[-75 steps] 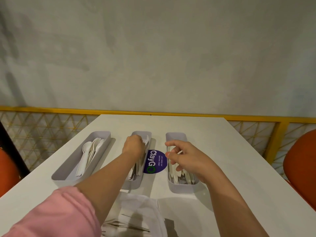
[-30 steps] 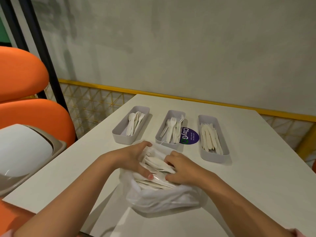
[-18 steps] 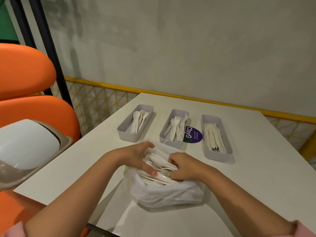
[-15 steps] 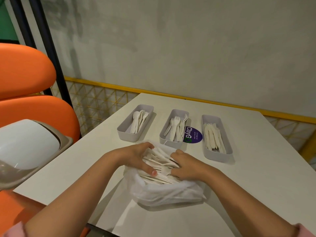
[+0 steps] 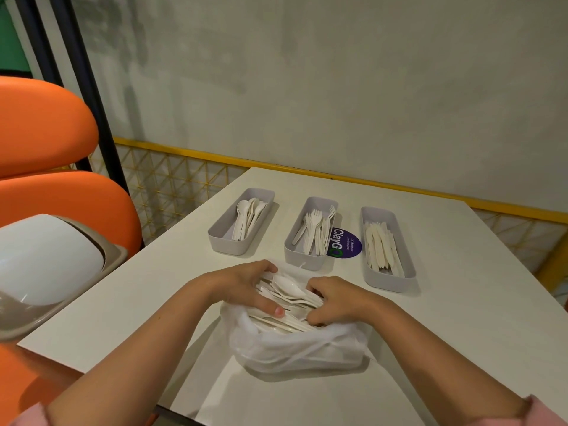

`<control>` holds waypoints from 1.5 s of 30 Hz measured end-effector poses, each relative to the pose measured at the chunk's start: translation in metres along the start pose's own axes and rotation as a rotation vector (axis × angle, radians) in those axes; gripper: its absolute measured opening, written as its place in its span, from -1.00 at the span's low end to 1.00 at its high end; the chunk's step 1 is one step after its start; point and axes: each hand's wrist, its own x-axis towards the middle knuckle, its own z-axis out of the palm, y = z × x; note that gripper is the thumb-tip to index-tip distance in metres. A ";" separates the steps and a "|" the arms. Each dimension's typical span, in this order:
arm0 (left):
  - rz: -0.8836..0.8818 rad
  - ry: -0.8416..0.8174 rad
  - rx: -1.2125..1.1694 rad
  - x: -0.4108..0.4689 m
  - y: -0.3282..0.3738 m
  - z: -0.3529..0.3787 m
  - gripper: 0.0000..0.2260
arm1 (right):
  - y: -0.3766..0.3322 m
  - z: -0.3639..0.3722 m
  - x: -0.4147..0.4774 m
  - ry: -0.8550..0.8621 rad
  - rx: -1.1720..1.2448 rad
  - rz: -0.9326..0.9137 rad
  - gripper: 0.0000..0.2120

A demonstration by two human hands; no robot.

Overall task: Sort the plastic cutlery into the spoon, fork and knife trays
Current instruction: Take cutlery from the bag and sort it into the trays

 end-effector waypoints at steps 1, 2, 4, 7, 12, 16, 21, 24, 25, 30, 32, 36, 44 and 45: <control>0.004 0.001 -0.001 0.001 -0.001 0.001 -0.22 | 0.001 0.000 0.000 -0.002 0.047 0.014 -0.79; 0.007 0.002 -0.006 0.002 -0.002 0.001 -0.21 | 0.002 0.000 -0.001 -0.007 0.095 0.023 -0.80; 0.007 0.006 -0.016 0.002 -0.004 0.000 -0.19 | 0.005 -0.002 -0.004 -0.019 0.179 0.031 -0.82; 0.010 0.010 -0.038 0.004 -0.007 -0.001 -0.17 | 0.010 -0.005 -0.006 -0.043 0.257 0.026 -0.74; 0.025 0.009 -0.062 0.006 -0.008 -0.002 -0.18 | 0.015 -0.006 -0.013 -0.062 0.351 -0.021 -0.56; 0.015 0.001 -0.064 0.006 -0.012 -0.003 -0.23 | 0.018 -0.010 -0.018 0.029 0.405 -0.050 -0.66; 0.041 -0.007 -0.031 0.003 -0.009 -0.005 -0.41 | 0.018 -0.014 -0.020 0.182 0.488 -0.077 -0.80; 0.067 -0.018 -0.040 0.004 -0.009 -0.005 -0.45 | 0.020 -0.018 -0.021 0.259 0.525 -0.092 -0.80; 0.070 -0.021 -0.038 0.004 -0.009 -0.005 -0.44 | 0.021 -0.020 -0.022 0.269 0.535 -0.095 -0.81; 0.072 -0.046 0.040 0.005 -0.009 -0.006 -0.39 | 0.029 -0.031 -0.024 0.365 0.583 -0.039 -0.87; 0.058 -0.044 0.069 0.005 -0.007 -0.006 -0.38 | 0.029 -0.038 -0.026 0.401 0.639 -0.004 -0.79; 0.051 -0.048 0.091 0.004 -0.005 -0.005 -0.39 | 0.019 -0.053 -0.028 0.448 0.722 -0.084 -0.69; 0.036 0.020 0.057 0.004 0.006 -0.009 -0.38 | -0.005 -0.080 -0.028 0.420 1.031 -0.195 -0.85; 0.042 0.037 0.053 0.004 0.008 -0.010 -0.39 | -0.007 -0.080 -0.027 0.388 1.063 -0.202 -0.85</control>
